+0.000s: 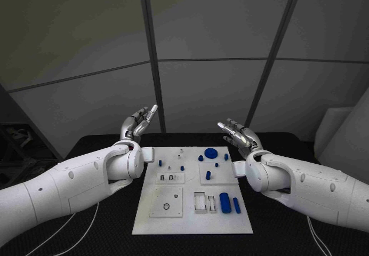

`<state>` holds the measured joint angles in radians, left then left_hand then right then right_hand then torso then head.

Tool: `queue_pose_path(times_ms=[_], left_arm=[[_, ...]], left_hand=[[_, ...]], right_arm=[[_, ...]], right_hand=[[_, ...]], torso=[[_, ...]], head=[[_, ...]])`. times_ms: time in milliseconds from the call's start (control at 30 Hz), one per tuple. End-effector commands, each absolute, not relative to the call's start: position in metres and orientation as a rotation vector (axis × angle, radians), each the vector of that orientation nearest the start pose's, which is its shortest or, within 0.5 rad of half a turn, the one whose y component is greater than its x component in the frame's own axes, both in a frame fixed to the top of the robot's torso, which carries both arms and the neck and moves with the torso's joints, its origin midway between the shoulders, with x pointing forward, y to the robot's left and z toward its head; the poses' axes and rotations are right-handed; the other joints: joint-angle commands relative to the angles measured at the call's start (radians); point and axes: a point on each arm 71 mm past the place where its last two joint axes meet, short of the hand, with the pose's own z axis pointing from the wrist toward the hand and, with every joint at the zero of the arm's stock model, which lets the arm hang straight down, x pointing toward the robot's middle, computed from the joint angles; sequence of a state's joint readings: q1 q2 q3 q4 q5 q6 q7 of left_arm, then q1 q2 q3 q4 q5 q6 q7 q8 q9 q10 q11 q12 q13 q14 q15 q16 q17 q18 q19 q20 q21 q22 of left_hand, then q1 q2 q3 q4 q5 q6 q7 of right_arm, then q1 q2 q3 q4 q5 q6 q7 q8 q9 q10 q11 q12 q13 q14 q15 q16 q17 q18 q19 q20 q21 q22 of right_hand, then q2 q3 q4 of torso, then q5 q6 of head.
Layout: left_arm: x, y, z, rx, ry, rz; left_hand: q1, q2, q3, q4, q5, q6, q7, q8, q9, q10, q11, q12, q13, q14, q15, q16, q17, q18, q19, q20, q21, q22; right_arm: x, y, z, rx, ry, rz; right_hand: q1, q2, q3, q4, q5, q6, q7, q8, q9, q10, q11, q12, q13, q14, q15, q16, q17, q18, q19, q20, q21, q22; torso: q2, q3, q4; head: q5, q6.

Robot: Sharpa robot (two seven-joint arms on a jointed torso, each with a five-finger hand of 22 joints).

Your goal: Assemble the parts on the task board

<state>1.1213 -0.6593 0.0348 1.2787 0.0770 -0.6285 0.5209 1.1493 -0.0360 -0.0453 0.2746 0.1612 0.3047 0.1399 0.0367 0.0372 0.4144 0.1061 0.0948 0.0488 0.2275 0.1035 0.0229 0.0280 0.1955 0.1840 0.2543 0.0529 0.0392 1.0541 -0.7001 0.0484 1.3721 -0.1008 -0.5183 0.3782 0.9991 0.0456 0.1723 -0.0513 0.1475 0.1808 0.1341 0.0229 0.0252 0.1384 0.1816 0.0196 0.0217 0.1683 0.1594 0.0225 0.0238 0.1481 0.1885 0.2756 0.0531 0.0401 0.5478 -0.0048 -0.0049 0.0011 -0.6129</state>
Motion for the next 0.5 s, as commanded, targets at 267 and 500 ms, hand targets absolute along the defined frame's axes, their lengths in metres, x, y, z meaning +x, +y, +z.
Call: queue_pose_path(times_ms=[267, 500], left_arm=[[0.534, 0.210, -0.202, -1.254, 1.082, -1.350], [0.534, 0.225, -0.203, -1.267, 1.092, -1.376]], left_hand=[[0.078, 0.029, -0.027, 0.007, 0.065, 0.042, 0.029, 0.017, 0.006, 0.057, 0.028, 0.035, 0.006, 0.055, 0.026, 0.012, 0.006, -0.012, 0.043, 0.014, 0.034, 0.014], [0.129, 0.052, -0.050, -0.025, 0.061, 0.166, 0.067, 0.055, 0.022, 0.219, 0.068, 0.102, 0.016, 0.224, 0.056, 0.033, 0.019, -0.012, 0.111, 0.021, 0.076, 0.031]], right_arm=[[0.510, -0.181, -0.235, 1.044, 1.609, 1.441], [0.525, -0.216, -0.218, 0.784, 1.488, 1.174]], right_hand=[[0.316, -0.023, 0.061, -0.225, -0.030, 0.617, 0.102, 0.143, 0.066, 0.705, 0.033, 0.132, 0.056, 0.666, 0.032, 0.142, 0.053, 0.020, 0.494, 0.010, 0.256, 0.115], [0.334, -0.026, 0.064, -0.235, -0.026, 0.702, 0.081, 0.136, 0.053, 0.795, 0.010, 0.108, 0.042, 0.754, 0.010, 0.147, 0.042, 0.033, 0.556, -0.003, 0.296, 0.124]], torso=[[0.000, -0.0002, -0.0001], [0.009, -0.0001, 0.0030]], head=[[0.000, 0.000], [-0.014, -0.007]])
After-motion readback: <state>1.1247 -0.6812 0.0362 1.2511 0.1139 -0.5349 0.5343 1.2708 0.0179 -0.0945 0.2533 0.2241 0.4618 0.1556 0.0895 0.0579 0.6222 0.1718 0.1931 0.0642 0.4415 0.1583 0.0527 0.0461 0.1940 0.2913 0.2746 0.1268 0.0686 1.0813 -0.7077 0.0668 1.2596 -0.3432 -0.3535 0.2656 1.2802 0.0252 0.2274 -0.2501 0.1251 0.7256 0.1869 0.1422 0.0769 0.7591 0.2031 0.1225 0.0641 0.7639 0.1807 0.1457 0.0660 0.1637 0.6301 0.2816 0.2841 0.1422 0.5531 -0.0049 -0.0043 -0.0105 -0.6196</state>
